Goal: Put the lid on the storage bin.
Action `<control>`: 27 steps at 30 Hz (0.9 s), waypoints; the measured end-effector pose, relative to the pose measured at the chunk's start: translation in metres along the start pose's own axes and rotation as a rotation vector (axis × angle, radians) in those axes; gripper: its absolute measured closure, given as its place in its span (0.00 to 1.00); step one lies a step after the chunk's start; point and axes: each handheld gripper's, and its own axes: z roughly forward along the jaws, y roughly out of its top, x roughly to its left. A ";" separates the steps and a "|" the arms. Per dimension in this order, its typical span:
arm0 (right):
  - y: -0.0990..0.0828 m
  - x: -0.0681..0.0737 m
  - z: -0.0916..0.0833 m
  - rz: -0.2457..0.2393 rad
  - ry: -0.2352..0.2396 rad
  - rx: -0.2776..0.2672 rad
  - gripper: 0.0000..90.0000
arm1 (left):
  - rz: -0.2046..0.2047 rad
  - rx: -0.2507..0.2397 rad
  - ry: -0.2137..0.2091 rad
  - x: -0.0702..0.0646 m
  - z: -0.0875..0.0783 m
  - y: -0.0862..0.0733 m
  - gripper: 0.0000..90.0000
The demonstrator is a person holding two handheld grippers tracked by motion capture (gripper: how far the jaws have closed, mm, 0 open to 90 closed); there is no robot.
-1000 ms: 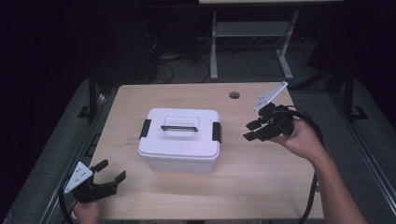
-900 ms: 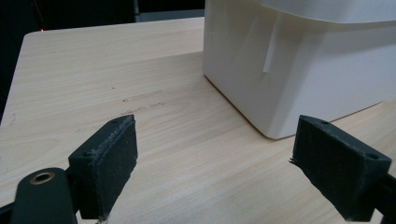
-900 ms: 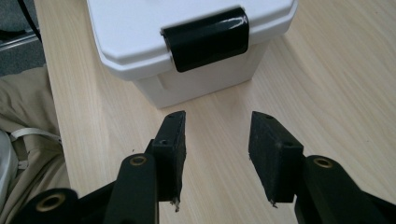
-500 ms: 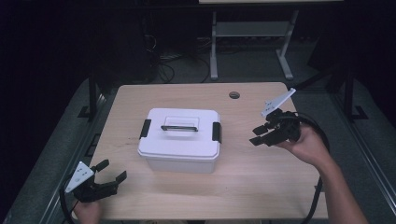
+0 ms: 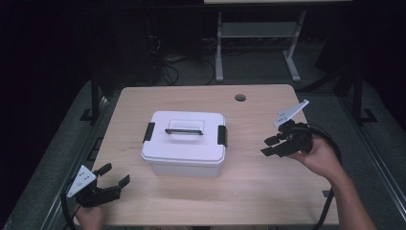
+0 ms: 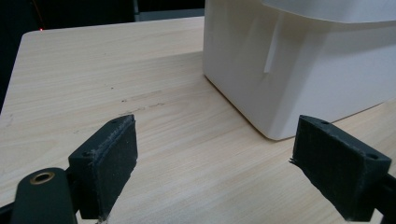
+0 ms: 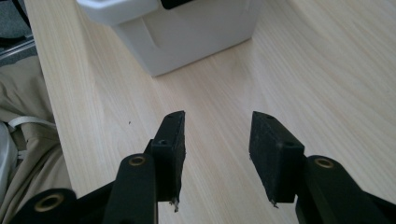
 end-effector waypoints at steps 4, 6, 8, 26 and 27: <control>-0.009 -0.001 0.001 0.019 0.004 -0.004 0.61 | 0.003 0.003 -0.001 0.000 0.001 0.000 0.14; -0.012 -0.002 0.002 0.024 0.004 -0.003 0.60 | 0.004 0.003 -0.001 0.000 0.001 0.000 0.14; -0.015 -0.002 0.002 0.031 0.006 -0.007 0.60 | 0.005 0.004 -0.001 -0.001 0.001 0.000 0.14; -0.037 -0.003 0.012 0.059 0.013 -0.007 0.60 | 0.006 0.003 0.001 -0.001 0.000 0.000 0.14; -0.038 -0.002 0.013 0.064 0.016 -0.009 0.60 | 0.006 0.003 0.001 -0.001 0.000 0.000 0.14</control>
